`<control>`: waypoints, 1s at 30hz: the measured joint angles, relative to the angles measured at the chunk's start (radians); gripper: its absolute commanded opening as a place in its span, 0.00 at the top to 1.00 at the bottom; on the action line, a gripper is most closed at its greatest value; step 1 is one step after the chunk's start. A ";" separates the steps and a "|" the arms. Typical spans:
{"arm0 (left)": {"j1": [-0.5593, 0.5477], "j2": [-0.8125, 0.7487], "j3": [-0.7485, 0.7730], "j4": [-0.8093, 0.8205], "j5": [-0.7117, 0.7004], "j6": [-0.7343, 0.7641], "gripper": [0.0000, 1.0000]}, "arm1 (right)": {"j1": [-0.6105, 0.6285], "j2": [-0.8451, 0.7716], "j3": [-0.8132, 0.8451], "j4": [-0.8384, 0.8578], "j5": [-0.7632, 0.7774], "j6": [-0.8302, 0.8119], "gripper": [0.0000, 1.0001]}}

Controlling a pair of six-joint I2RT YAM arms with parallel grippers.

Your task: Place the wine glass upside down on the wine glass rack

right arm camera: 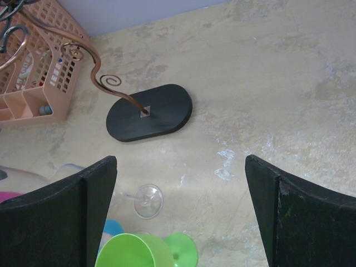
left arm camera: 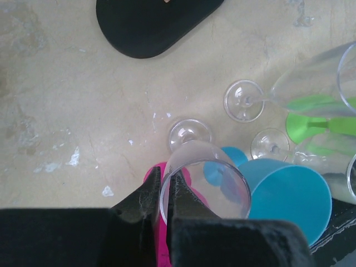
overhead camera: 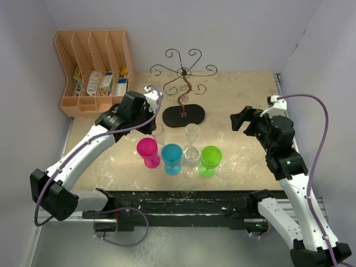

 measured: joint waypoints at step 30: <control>-0.004 -0.354 0.434 -0.139 0.309 0.311 1.00 | 0.000 0.042 0.208 0.035 -0.031 -0.013 0.00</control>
